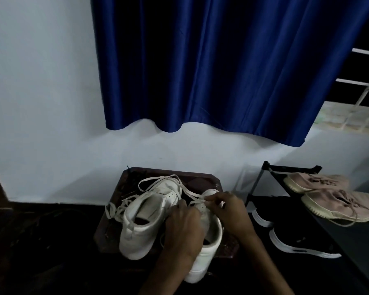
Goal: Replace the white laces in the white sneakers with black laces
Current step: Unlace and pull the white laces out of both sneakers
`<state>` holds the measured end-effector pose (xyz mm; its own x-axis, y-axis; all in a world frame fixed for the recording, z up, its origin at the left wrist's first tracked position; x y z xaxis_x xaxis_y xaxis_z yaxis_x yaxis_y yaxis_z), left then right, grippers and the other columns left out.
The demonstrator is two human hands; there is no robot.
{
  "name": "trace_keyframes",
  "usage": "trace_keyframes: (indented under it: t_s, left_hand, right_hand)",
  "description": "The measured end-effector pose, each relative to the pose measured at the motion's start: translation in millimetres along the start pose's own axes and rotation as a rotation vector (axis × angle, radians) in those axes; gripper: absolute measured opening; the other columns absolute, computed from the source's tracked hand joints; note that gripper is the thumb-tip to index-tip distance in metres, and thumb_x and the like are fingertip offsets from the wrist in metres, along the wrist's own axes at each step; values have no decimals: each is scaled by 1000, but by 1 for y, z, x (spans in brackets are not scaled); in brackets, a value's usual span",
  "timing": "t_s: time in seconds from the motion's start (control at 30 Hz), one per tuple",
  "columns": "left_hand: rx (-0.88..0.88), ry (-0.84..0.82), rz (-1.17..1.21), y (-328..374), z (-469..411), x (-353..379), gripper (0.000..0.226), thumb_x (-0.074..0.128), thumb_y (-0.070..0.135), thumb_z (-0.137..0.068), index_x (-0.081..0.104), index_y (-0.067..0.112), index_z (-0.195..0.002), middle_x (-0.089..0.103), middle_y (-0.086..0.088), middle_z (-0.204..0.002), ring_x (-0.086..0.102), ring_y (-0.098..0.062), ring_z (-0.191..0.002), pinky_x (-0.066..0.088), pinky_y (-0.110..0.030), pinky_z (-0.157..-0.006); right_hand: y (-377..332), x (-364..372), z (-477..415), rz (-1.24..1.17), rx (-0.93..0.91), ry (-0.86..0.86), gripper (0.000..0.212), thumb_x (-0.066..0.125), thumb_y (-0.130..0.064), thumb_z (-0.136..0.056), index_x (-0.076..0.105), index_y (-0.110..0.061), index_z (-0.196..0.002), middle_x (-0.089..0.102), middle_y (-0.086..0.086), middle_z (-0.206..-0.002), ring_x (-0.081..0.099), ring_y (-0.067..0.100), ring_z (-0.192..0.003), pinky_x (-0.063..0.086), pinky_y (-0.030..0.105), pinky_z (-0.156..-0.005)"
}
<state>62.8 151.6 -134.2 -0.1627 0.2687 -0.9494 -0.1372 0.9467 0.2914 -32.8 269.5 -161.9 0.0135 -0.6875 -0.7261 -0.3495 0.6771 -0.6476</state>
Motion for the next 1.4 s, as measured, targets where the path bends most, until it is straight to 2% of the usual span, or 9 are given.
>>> trace_keyframes:
  t_s: [0.23, 0.4, 0.57, 0.7, 0.8, 1.0, 1.17, 1.27, 1.4]
  left_hand:
    - [-72, 41, 30, 0, -9, 5, 15, 59, 23, -89, 70, 16, -97, 58, -8, -107, 61, -28, -97, 49, -35, -77]
    - [-62, 36, 143, -4, -14, 14, 40, 92, 20, -22, 55, 17, -36, 54, -4, -52, 51, -20, -36, 34, -21, -30]
    - [-55, 7, 96, -4, -10, 11, 14, 82, 21, -62, 69, 16, -67, 62, -6, -83, 63, -21, -66, 43, -26, -45]
    - [-43, -12, 82, -3, -11, 14, 26, 41, 17, -99, 60, 13, -116, 46, -8, -131, 52, -25, -114, 47, -31, -83]
    - [-50, -13, 122, -3, -9, 16, 24, 42, 17, -99, 61, 15, -114, 47, -8, -130, 52, -25, -115, 48, -31, -83]
    - [-61, -74, 74, -4, -9, 13, 24, 43, 19, -99, 62, 14, -113, 48, -8, -129, 52, -26, -115, 48, -32, -83]
    - [-65, -45, 88, -4, -11, 10, 29, 91, 28, -46, 66, 16, -52, 64, -8, -70, 62, -24, -53, 44, -27, -37]
    - [-65, -109, 104, -1, -6, 9, 17, 55, 20, -90, 69, 13, -98, 59, -11, -113, 62, -29, -96, 53, -36, -67]
    - [-46, -31, 65, -4, -9, 12, 26, 39, 15, -98, 60, 13, -113, 48, -10, -128, 55, -27, -110, 50, -34, -79]
  right_hand:
    - [8, 8, -12, 12, 118, -19, 17, 71, -15, -80, 62, -24, -68, 63, -7, -70, 56, 9, -63, 40, 24, -61]
    - [24, -47, -4, -631, 379, 56, 18, 54, 2, -90, 62, -10, -78, 55, 7, -64, 49, 15, -56, 34, 26, -51]
    - [39, -67, 5, 84, 322, 207, 18, 66, -35, -87, 64, -17, -86, 65, 4, -83, 61, 26, -75, 46, 35, -65]
    - [-5, -51, -1, 305, -22, 223, 16, 71, -20, -83, 63, -24, -96, 56, -6, -98, 52, 8, -74, 40, 27, -65]
    - [-21, -14, -11, 348, -58, -160, 6, 74, -22, -81, 72, -27, -83, 65, -7, -90, 58, 6, -72, 49, 25, -70]
    - [-18, -2, -22, 379, -83, -193, 17, 75, -17, -77, 62, -28, -75, 59, -13, -81, 60, 10, -78, 52, 32, -73]
    - [-19, -10, -20, 634, -225, -201, 10, 63, -19, -83, 58, -27, -88, 59, -7, -98, 61, 17, -91, 46, 29, -72]
    - [0, -50, -26, 845, -90, -124, 13, 51, -17, -88, 61, -19, -97, 61, 1, -105, 61, 23, -100, 48, 35, -80]
    - [15, -63, -27, 646, 0, -120, 5, 66, -15, -84, 68, -12, -87, 64, 5, -95, 64, 25, -87, 51, 33, -75]
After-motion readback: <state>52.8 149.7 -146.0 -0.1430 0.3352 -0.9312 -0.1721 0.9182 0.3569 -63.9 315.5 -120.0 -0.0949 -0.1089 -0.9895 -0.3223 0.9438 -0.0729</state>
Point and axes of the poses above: each hand's wrist, its own z-axis away from the middle knuckle, its own x-axis out of the palm, y = z × x, the point moved 4 cm from there along -z, towards the middle knuckle
